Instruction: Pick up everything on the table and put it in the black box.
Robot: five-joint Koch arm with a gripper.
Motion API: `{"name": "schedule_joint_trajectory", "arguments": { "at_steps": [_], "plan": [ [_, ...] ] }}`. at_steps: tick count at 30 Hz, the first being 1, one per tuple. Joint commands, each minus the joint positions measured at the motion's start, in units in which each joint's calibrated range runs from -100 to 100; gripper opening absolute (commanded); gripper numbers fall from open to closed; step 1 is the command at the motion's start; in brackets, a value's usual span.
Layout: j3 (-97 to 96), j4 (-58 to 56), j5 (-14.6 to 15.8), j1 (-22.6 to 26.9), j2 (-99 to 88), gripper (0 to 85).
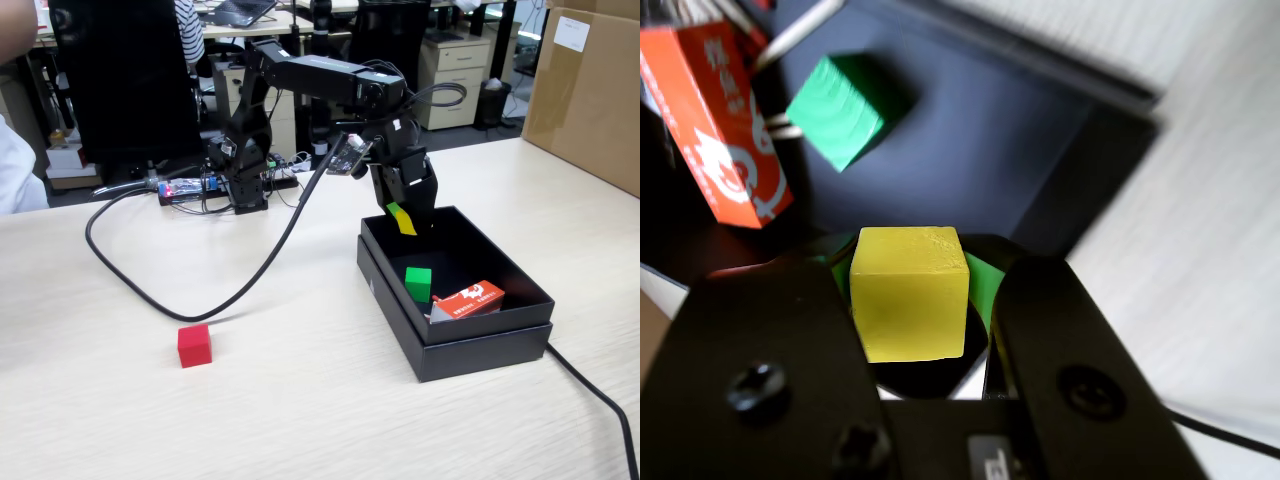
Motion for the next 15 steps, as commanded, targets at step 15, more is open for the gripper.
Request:
{"name": "schedule_joint_trajectory", "arguments": {
  "at_steps": [15],
  "plan": [
    [3.99, -2.08, 1.03, -0.05, 14.13, 25.7]
  ]
}}
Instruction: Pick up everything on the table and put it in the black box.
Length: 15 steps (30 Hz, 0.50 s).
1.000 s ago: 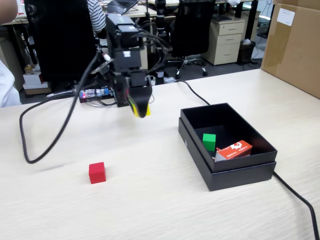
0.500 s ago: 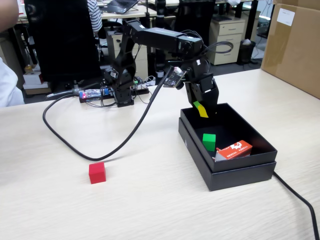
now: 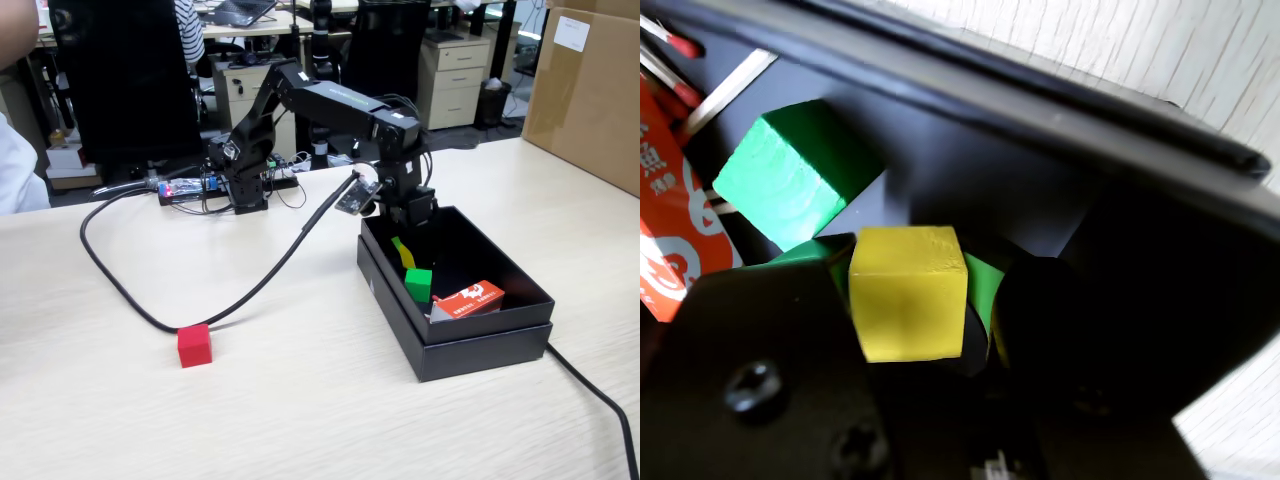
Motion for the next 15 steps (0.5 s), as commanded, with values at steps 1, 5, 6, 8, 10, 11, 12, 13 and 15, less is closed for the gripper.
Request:
{"name": "schedule_joint_trajectory", "arguments": {
  "at_steps": [1, 5, 6, 8, 10, 11, 12, 13, 15],
  "plan": [
    [0.98, -2.78, -0.15, 0.34, -1.65, 27.9],
    [-0.02, -2.78, -0.15, 0.29, -6.24, 38.4],
    [-0.66, -2.78, -0.15, 0.24, -10.37, 41.1],
    [-1.74, -2.78, -0.15, 0.1, -16.45, 41.8],
    [-2.65, -2.78, -0.15, -0.1, -22.87, 41.9],
    [-3.38, -2.78, -0.2, -0.24, -26.32, 41.8],
    [-4.1, -2.78, -0.24, -0.59, -29.99, 41.9],
    [-4.92, -2.78, -0.39, -0.93, -33.54, 41.9],
    [-6.82, -2.78, -0.93, -1.86, -40.43, 41.9]
  ]
}}
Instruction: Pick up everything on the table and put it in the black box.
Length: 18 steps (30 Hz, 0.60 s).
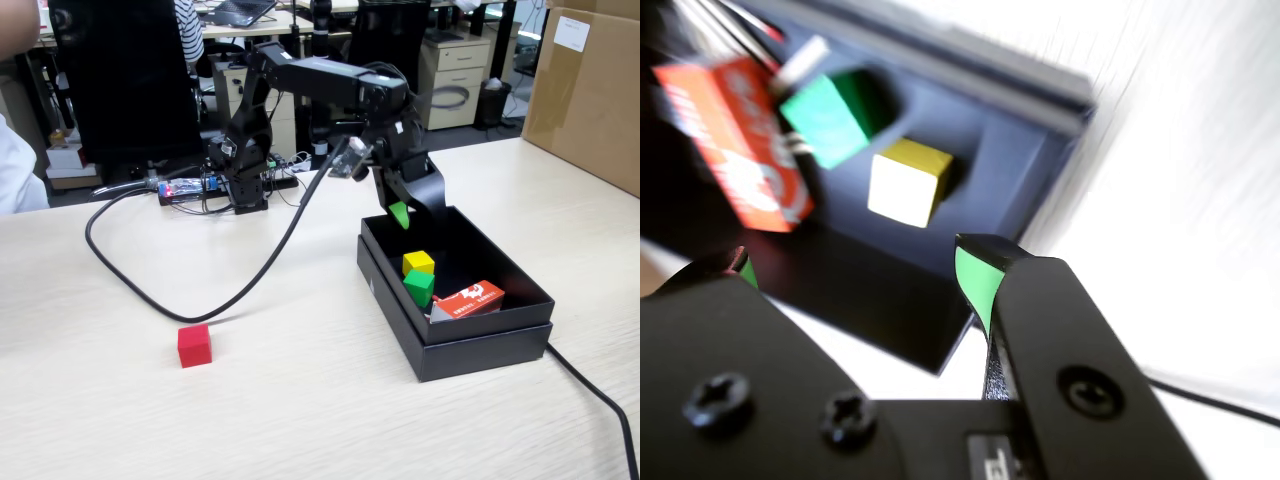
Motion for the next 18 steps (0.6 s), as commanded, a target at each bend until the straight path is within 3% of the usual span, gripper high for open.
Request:
{"name": "schedule_joint_trajectory", "arguments": {
  "at_steps": [1, 6, 8, 18],
  "plan": [
    [-0.06, -0.38, -1.27, -1.76, -15.57, 41.9],
    [-5.14, -0.38, -4.74, -6.69, -26.93, 41.9],
    [-7.4, -0.38, -6.79, -9.47, -29.11, 45.5],
    [-9.31, 2.22, -15.34, -22.52, -22.8, 48.1]
  ]
}}
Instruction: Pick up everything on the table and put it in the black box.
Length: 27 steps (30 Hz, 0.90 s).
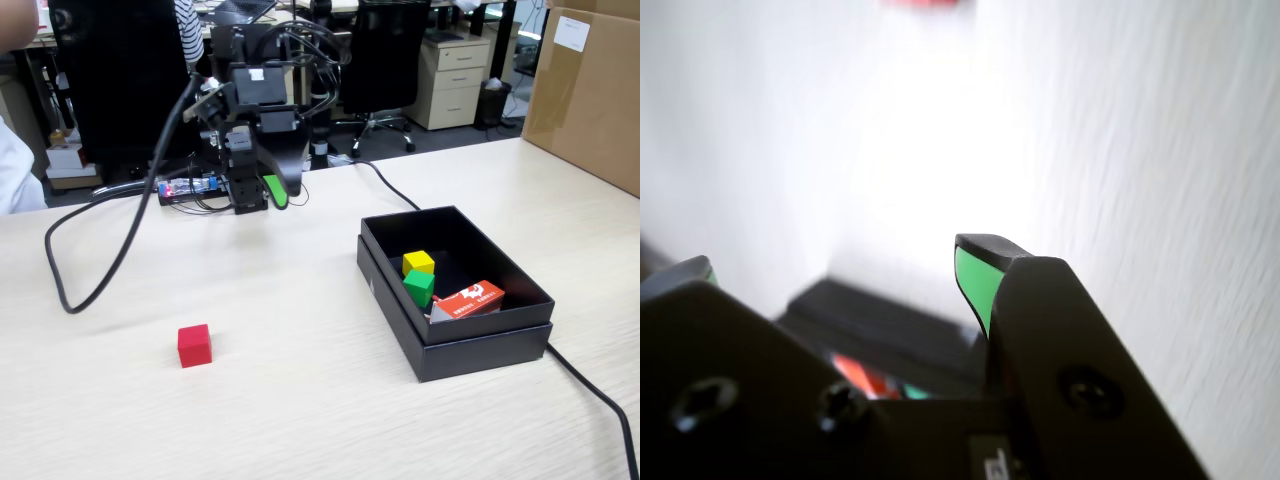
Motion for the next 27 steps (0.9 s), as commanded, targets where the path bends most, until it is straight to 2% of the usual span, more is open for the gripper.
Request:
{"name": "schedule_joint_trajectory", "arguments": {
  "at_steps": [1, 10, 27],
  "plan": [
    [2.19, 2.55, -2.88, -2.93, 2.27, 48.1],
    [6.27, 5.4, -4.98, -7.33, 14.89, 48.4],
    [22.86, 5.49, -6.74, -9.57, 41.63, 47.7]
  ]
}}
